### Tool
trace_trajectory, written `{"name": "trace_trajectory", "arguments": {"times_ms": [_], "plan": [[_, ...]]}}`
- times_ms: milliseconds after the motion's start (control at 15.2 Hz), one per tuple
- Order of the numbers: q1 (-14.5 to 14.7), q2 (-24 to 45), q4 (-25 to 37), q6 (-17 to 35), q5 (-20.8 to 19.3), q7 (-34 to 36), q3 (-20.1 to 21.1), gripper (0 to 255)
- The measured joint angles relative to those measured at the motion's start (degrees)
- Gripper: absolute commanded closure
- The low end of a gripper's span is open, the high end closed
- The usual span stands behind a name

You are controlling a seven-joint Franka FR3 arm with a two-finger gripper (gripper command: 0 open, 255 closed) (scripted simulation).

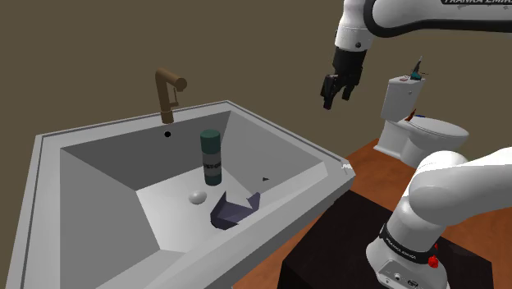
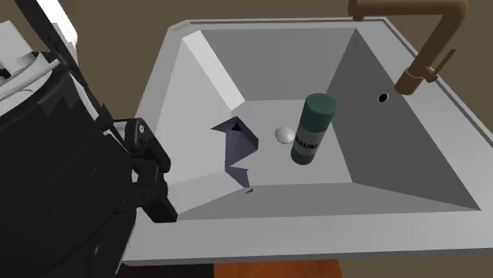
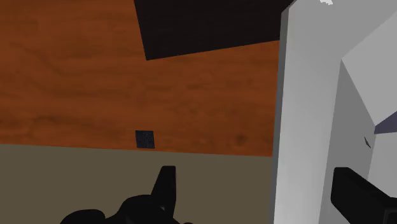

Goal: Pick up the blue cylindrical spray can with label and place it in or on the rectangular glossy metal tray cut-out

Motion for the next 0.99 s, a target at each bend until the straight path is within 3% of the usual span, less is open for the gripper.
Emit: {"name": "trace_trajectory", "arguments": {"times_ms": [330,990], "plan": [[0.7,5.5,2.3,2.3,1.9,2.7,2.3,0],[2.0,25.6,13.3,8.6,5.1,10.9,8.8,0]]}}
